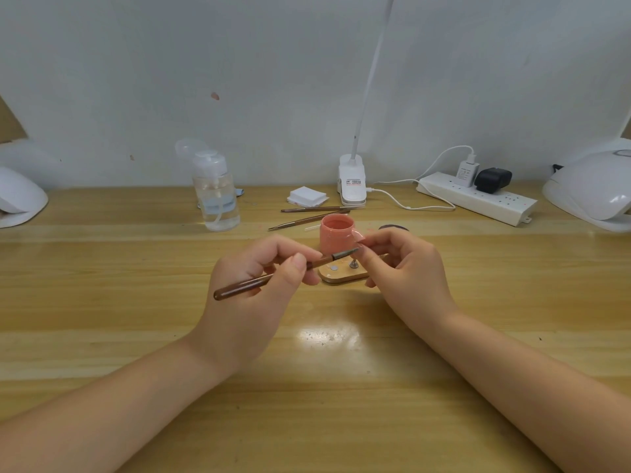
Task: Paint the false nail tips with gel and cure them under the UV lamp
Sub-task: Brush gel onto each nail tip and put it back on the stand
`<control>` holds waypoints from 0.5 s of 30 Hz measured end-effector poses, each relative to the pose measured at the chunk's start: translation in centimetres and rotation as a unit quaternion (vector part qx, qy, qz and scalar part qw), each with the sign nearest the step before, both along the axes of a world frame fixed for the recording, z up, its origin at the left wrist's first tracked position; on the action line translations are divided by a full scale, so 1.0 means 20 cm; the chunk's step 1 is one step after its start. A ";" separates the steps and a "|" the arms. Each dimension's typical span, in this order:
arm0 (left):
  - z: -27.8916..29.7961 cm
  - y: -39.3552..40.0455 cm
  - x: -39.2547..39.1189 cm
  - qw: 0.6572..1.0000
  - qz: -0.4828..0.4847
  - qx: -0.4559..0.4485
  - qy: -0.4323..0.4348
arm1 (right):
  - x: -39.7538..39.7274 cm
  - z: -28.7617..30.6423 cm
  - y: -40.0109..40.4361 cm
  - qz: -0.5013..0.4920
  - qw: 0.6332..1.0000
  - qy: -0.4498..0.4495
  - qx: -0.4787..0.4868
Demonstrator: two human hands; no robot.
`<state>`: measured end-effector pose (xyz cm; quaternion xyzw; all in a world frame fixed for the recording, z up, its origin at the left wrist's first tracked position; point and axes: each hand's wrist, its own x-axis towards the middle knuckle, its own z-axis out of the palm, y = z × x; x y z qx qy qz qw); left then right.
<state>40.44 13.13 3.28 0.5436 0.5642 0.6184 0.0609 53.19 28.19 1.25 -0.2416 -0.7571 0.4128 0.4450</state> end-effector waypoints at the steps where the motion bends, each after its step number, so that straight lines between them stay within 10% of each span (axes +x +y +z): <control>1: 0.00 0.00 0.00 1.000 0.001 0.003 -0.007 | 0.00 0.00 0.00 0.001 1.000 0.000 -0.001; 15: 0.00 0.01 0.01 1.000 0.013 -0.006 -0.019 | 0.00 0.00 0.00 -0.001 1.000 -0.007 -0.002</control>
